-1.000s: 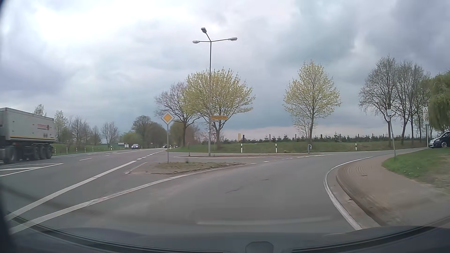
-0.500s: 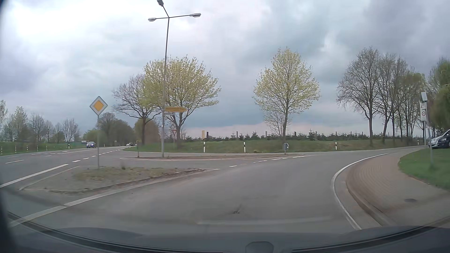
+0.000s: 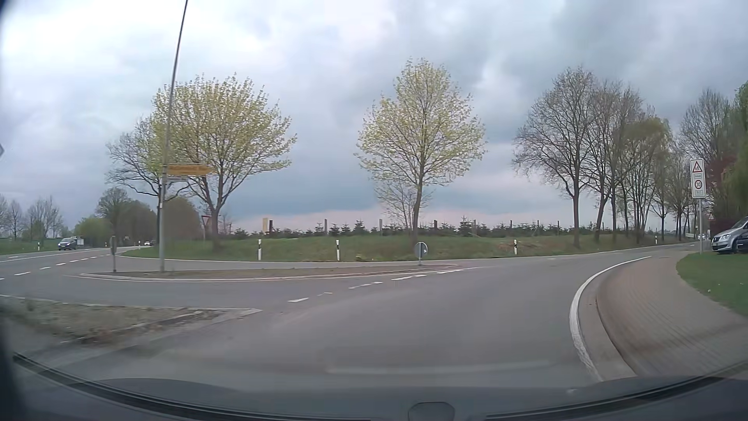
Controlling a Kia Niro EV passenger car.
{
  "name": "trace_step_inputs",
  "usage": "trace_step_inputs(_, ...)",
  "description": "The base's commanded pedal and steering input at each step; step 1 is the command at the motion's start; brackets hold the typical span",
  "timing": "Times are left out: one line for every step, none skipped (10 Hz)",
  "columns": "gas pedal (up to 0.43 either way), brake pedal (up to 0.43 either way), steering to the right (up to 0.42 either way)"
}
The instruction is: Follow the waypoints while adhering to traffic rules and regulations
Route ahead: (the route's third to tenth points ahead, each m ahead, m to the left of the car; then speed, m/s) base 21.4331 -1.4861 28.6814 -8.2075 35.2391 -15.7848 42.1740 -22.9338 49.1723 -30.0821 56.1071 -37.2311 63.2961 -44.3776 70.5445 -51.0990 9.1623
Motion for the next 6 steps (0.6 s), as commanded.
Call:
trace_step_inputs(0.087, 0.000, 0.145)
trace_step_inputs(0.098, 0.000, 0.149)
trace_step_inputs(0.098, 0.006, 0.154)
trace_step_inputs(0.098, 0.000, 0.159)
trace_step_inputs(0.098, 0.000, 0.163)
trace_step_inputs(0.098, 0.000, 0.164)
